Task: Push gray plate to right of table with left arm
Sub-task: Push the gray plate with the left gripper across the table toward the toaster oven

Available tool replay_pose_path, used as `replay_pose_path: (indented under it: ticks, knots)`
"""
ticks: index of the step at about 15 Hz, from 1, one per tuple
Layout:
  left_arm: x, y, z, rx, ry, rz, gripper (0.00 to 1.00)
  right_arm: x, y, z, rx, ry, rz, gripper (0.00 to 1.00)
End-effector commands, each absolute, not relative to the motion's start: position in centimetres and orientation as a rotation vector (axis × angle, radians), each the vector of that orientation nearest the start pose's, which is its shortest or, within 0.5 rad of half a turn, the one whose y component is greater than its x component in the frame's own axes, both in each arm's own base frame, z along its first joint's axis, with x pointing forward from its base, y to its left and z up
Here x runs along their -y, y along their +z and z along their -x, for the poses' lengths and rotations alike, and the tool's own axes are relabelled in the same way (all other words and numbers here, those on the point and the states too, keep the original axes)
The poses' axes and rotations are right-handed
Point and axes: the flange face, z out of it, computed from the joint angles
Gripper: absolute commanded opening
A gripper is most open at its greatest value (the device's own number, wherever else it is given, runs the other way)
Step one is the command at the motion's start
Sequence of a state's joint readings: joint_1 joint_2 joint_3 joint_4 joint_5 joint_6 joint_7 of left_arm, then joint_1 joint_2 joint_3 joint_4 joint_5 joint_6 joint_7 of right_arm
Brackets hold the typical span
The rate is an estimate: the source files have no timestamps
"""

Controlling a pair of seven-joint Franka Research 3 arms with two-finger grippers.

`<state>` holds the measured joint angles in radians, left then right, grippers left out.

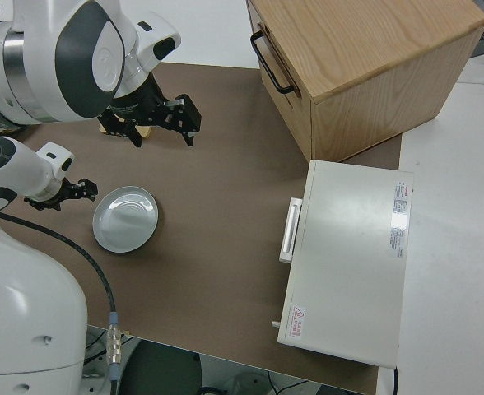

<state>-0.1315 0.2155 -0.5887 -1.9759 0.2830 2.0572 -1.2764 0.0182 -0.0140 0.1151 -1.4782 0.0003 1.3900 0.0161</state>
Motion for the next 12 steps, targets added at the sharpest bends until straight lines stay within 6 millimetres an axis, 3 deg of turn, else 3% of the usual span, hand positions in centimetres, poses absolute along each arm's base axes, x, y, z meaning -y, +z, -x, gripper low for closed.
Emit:
replay_pose_path:
  ticks: [1, 4, 6, 12]
  knots:
    - [32.6, 41.7, -49.4, 0.583, 0.024, 2.95, 1.0, -6.9, 66.4, -52.4, 0.158, 0.123, 3.139, 0.983]
    - [28.5, 44.6, -51.8, 0.591, 0.014, 2.983, 1.0, -6.9, 66.4, -52.4, 0.158, 0.123, 3.138, 0.983]
    - [26.1, 45.4, -52.5, 0.555, 0.045, 2.99, 1.0, -6.9, 66.4, -52.4, 0.158, 0.123, 3.139, 0.983]
    - [15.5, 49.6, -56.2, 0.383, 0.088, 3.038, 1.0, -6.9, 66.4, -52.4, 0.158, 0.123, 3.139, 0.983]
